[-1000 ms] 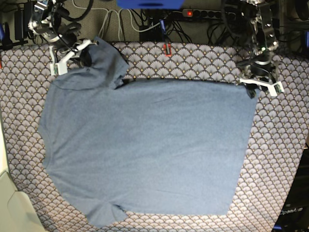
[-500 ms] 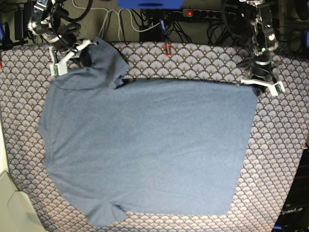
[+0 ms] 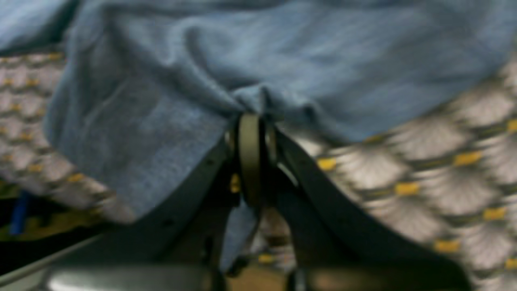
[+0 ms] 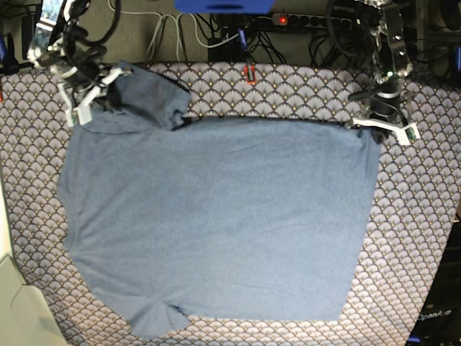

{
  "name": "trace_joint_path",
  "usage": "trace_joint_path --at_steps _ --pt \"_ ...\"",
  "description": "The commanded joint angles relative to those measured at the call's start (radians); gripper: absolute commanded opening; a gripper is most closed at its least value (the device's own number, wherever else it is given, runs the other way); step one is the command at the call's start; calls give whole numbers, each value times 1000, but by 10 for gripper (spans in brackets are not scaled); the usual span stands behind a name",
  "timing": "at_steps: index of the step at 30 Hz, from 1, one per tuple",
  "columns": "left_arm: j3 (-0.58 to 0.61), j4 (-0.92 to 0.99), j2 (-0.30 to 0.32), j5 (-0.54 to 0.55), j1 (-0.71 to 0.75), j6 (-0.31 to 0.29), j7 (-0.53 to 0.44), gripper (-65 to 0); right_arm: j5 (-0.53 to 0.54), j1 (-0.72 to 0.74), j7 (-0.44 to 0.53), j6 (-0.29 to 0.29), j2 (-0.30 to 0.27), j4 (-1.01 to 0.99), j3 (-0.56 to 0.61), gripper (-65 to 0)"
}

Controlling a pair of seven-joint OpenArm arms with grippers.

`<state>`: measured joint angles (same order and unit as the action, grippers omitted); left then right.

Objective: Fold the T-shirt properly
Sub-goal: 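Lift the shoulder edge and fold it over toward the hem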

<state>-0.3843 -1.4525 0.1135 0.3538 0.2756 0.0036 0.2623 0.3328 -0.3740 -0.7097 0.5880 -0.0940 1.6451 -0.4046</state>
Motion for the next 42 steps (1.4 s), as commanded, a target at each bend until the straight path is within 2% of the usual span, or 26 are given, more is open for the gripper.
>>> trace_joint_path --at_steps 1,11,20,28,32,35,37,42 --pt "-3 -29 10 0 -5 -1 -24 -645 -42 0 -28 -29 -23 17 -9 -650" --pt "-3 -38 12 0 -43 -1 -24 -645 -44 91 -35 -32 -89 106 -7 -650" --pt "-3 -44 19 -2 -117 -1 -22 -645 -44 157 -35 -32 -97 123 -6 -650" --pt "2 -30 35 -2 -235 -1 -21 -645 -45 249 -35 -35 -143 108 112 -650" --pt "80 -23 65 -35 -307 -1 45 -645 -45 333 -35 -35 -154 43 135 -650" --pt "123 17 68 -80 -365 -1 59 -645 -45 405 -35 -35 -171 -32 138 -650" --pt "130 51 70 -112 -402 -1 59 -645 -76 459 -31 -35 -183 -81 161 -650" --pt "127 144 76 -184 -496 -1 61 -645 -257 593 -26 -33 -181 -199 224 -650"
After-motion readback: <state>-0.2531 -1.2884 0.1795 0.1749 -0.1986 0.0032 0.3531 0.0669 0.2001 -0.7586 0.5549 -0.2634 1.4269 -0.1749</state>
